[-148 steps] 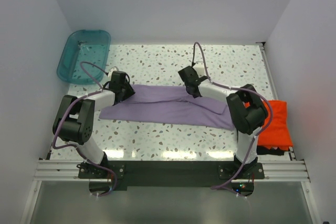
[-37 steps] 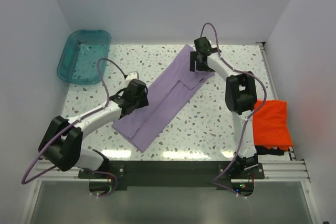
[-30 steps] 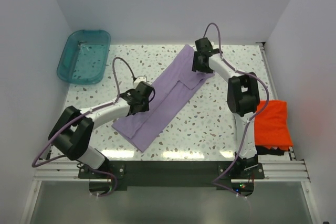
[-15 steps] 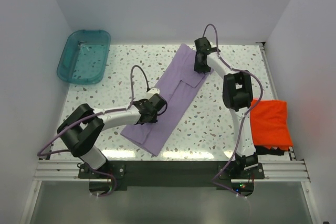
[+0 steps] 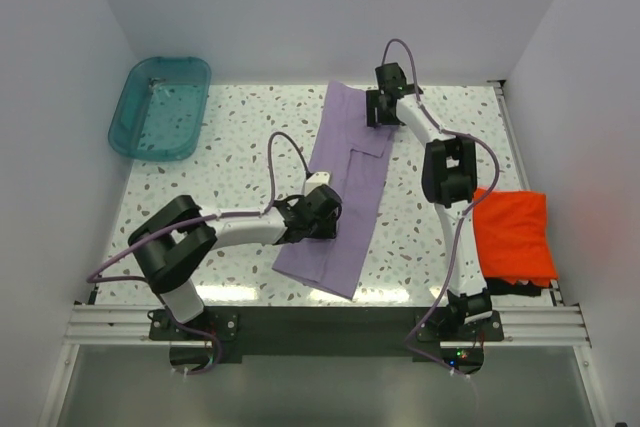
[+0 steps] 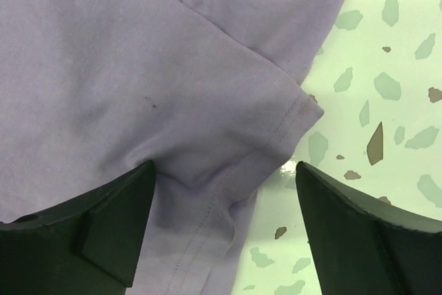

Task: Fold and stack the t-shirts
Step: Fold the tshirt

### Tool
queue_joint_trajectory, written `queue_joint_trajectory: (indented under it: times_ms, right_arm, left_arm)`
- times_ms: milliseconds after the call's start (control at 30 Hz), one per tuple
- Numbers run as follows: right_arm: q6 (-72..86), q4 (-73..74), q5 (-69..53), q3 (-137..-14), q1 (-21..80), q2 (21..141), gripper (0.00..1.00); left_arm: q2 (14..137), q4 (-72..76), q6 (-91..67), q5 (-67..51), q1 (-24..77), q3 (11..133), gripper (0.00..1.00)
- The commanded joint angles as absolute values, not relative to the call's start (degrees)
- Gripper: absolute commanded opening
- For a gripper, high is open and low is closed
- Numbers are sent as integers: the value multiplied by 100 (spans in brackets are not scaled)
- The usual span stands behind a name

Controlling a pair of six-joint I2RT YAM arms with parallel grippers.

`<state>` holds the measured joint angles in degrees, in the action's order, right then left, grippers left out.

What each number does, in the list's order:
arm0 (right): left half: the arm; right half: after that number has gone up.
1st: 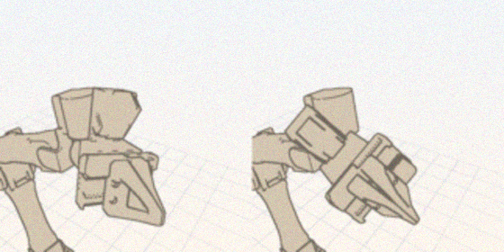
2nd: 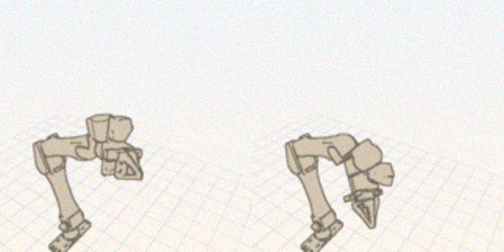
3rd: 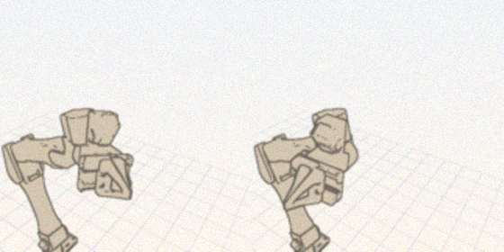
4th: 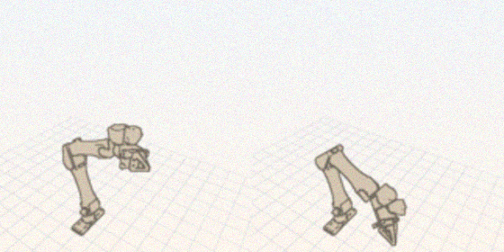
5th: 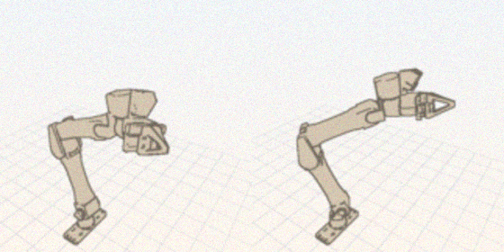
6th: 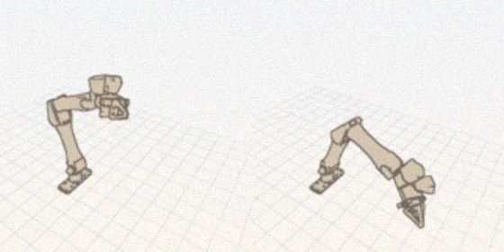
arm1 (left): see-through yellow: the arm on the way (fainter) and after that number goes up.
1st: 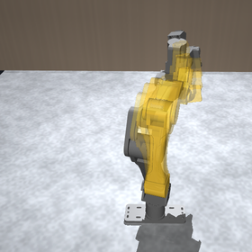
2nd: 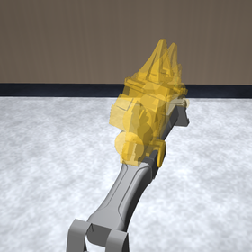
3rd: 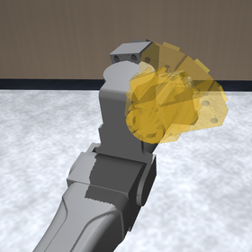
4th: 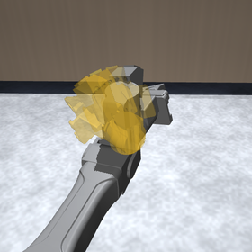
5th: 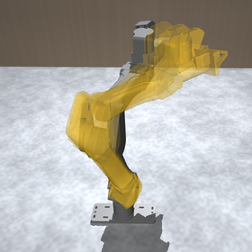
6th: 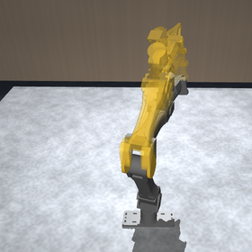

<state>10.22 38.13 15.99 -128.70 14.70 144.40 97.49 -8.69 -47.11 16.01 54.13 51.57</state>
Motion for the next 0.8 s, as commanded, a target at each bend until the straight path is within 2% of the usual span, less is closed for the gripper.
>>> queue_joint_trajectory:
  times_ms: [0,100,267,367,433,467,500,600,767]
  right_arm:
    - [773,3876,1679,-13236,1459,14336,89]
    - [931,3972,1731,-13272,1459,13951,96]
    - [1633,4087,1654,-12632,1468,12799,97]
    - [2179,3930,1171,-11263,1564,11561,95]
    - [2592,3491,993,-9700,1713,10867,91]
    - [2697,3307,993,-9138,1984,10089,90]
    - [2951,3044,1245,-8096,2169,9750,89]
    - [3609,2910,1512,-6441,3039,8520,86]
    - [4771,2952,1257,-4425,4349,7149,75]
  left_arm:
    - [9906,-835,-4949,985,5467,5211,52]
    - [9678,-1045,-4869,1063,5458,5422,55]
    - [8887,-1853,-4877,1985,5327,5328,61]
    - [8176,-2178,-5079,2311,5124,4810,62]
    - [7639,-2250,-5115,2294,4949,4502,61]
    - [7464,-2311,-5202,2303,4922,4187,61]
    - [7149,-2320,-5247,2285,4922,4036,61]
    - [6717,-2285,-5457,2022,4931,3429,58]
    - [6329,-2066,-5713,1556,4992,2637,55]
